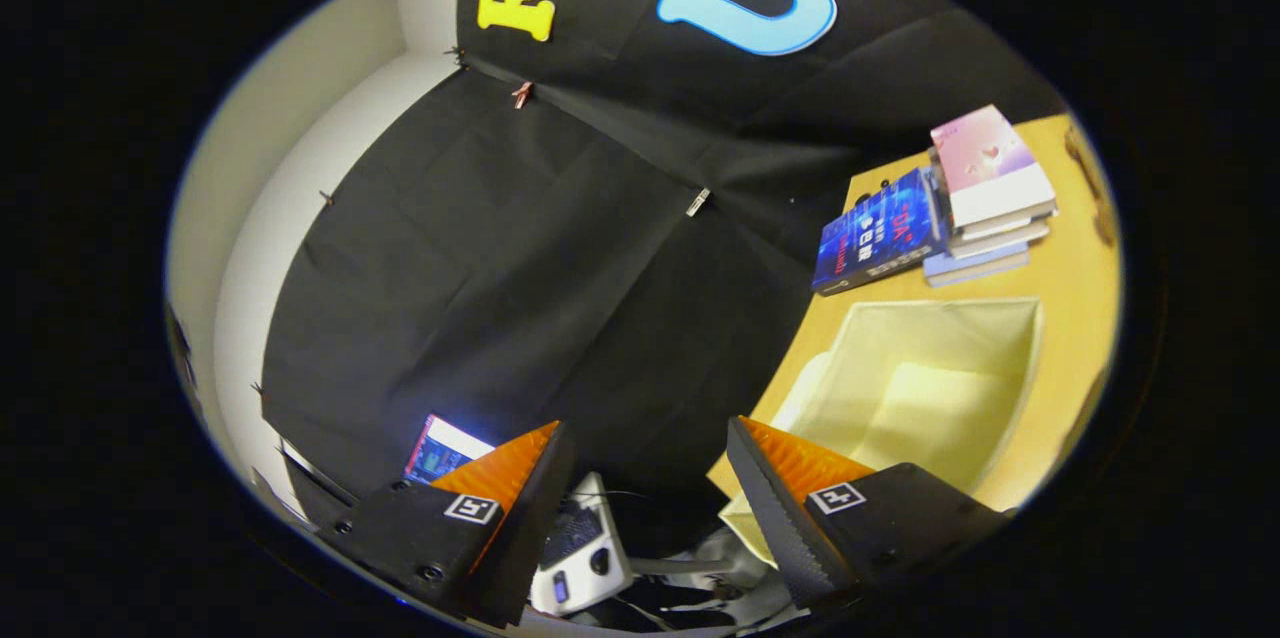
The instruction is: Open the storage box then place both shoes into the box .Put the left shoe in first, then the right shoe, with the right side of both shoes facing outward in a uniform manner.
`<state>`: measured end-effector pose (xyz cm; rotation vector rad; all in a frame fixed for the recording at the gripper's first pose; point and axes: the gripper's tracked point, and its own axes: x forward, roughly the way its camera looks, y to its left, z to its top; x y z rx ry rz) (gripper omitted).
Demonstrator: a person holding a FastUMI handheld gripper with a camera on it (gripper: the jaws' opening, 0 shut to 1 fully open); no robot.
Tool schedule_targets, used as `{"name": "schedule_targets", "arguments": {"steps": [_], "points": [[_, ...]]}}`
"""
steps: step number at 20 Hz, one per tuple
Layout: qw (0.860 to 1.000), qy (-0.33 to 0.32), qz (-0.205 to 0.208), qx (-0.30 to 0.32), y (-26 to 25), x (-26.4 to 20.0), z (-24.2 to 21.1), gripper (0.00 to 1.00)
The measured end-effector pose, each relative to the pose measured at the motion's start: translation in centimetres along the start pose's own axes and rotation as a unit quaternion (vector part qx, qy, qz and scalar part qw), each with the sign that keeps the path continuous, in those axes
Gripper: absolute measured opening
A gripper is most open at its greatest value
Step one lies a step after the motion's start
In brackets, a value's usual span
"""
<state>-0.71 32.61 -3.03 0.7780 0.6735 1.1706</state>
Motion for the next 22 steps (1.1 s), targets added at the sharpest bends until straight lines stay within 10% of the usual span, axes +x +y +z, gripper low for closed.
{"name": "schedule_targets", "arguments": {"steps": [8,15,22], "points": [[0.963,-0.049,-0.187,-0.190,-6.9,-10.7,2.5,0.98],[0.912,-0.028,-0.369,-0.176,-16.5,-21.7,0.3,0.98],[0.873,0.098,-0.455,-0.147,-24.8,-24.2,-8.6,0.98]]}}
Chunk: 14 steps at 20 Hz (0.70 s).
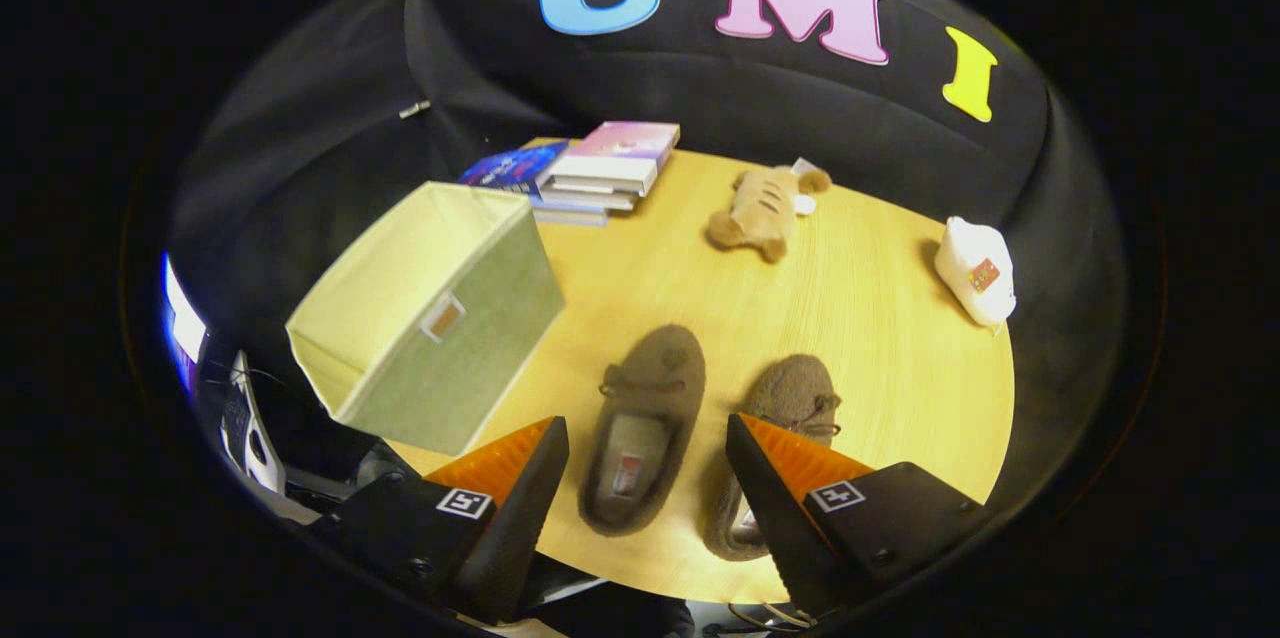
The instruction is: Open the storage box then place both shoes into the box .Put the left shoe in first, then the right shoe, with the right side of both shoes facing outward in a uniform manner.
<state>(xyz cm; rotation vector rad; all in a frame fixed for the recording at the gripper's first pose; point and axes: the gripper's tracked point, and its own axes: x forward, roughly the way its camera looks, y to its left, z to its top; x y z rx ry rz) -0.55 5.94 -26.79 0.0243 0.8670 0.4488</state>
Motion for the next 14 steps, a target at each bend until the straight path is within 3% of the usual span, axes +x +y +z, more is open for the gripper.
{"name": "schedule_targets", "arguments": {"steps": [6,10,12,13,14], "points": [[0.998,0.054,-0.028,0.031,-1.7,6.1,-3.3,0.93],[0.995,0.081,-0.042,0.045,-1.9,9.2,-4.6,0.80],[0.994,0.088,-0.046,0.053,-1.8,10.0,-5.0,0.66],[0.993,0.090,-0.045,0.062,-1.5,10.2,-5.0,0.51],[0.992,0.091,-0.047,0.071,-1.5,10.3,-5.1,0.44]]}}
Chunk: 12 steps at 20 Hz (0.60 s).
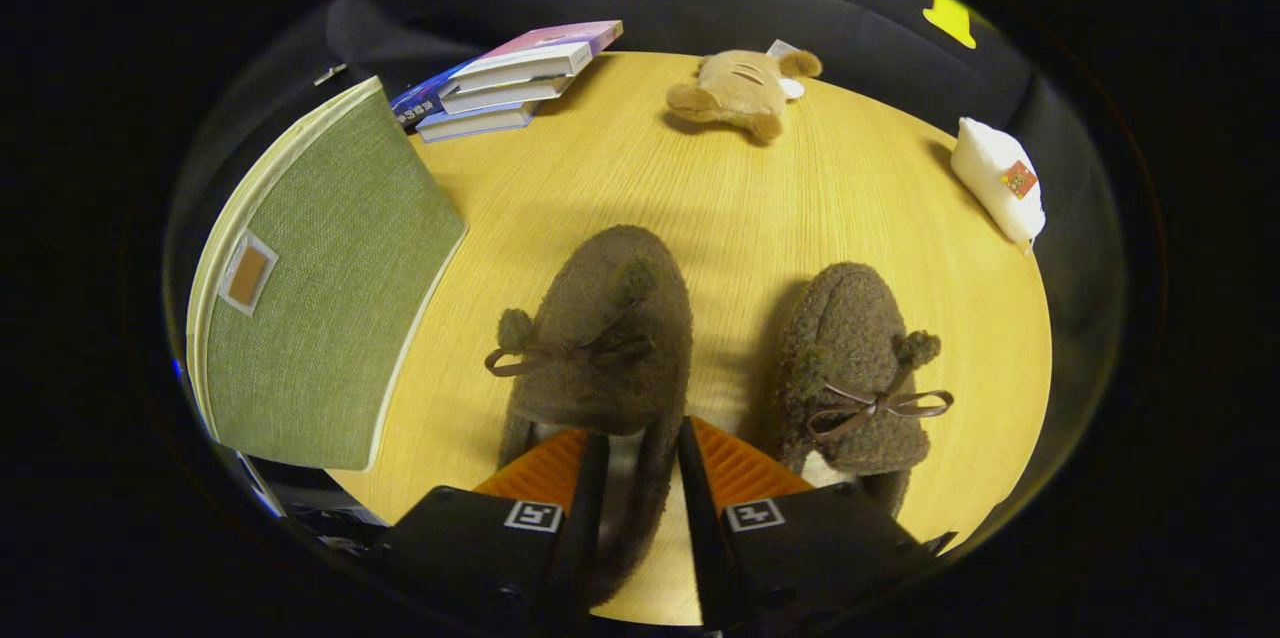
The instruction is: Open the storage box then place both shoes into the box .Put the left shoe in first, then the right shoe, with the right side of both shoes facing outward in a uniform manner.
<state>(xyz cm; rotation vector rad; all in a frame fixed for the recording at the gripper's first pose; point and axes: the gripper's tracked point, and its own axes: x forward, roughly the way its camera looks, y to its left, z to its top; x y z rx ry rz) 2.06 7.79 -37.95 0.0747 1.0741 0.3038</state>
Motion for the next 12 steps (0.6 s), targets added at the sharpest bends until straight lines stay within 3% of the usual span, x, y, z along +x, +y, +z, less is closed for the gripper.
{"name": "schedule_targets", "arguments": {"steps": [3,6,12], "points": [[0.999,-0.011,-0.016,0.028,-0.9,0.2,0.5,0.08],[0.997,-0.019,-0.008,0.069,-0.9,-0.4,0.5,0.06],[0.996,-0.042,0.009,0.081,0.2,-3.0,1.6,0.06]]}}
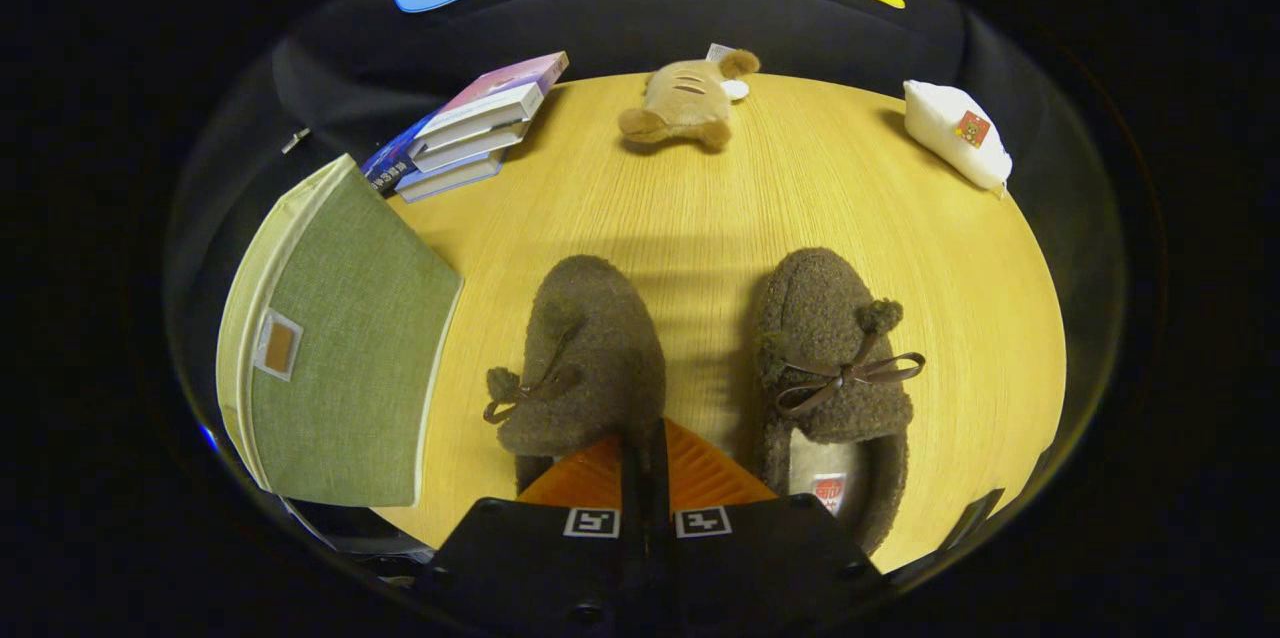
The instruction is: Open the storage box then place both shoes into the box .Put the left shoe in first, then the right shoe, with the right side of both shoes facing outward in a uniform manner.
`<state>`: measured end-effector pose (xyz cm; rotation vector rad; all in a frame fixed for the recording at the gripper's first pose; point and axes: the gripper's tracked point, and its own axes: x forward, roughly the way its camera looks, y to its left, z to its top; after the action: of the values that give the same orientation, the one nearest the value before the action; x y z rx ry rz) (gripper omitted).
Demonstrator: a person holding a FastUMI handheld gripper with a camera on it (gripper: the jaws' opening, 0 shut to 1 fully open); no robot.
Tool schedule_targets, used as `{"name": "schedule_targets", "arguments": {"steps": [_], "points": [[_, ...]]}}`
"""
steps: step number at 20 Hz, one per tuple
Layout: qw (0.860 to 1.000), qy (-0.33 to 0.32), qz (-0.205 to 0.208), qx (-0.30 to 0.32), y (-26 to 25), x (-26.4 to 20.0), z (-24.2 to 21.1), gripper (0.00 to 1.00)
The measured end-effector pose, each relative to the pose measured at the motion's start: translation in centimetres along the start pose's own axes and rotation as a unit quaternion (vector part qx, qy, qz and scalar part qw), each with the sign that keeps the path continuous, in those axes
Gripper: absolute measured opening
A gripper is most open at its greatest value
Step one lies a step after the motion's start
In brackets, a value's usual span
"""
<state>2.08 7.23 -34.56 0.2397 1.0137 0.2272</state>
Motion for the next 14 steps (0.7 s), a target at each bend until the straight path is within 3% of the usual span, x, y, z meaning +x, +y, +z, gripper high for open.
{"name": "schedule_targets", "arguments": {"steps": [8,14], "points": [[0.997,-0.056,0.039,0.018,3.6,-6.6,5.4,0.05],[0.989,-0.070,0.102,0.078,10.1,-12.1,10.1,0.05]]}}
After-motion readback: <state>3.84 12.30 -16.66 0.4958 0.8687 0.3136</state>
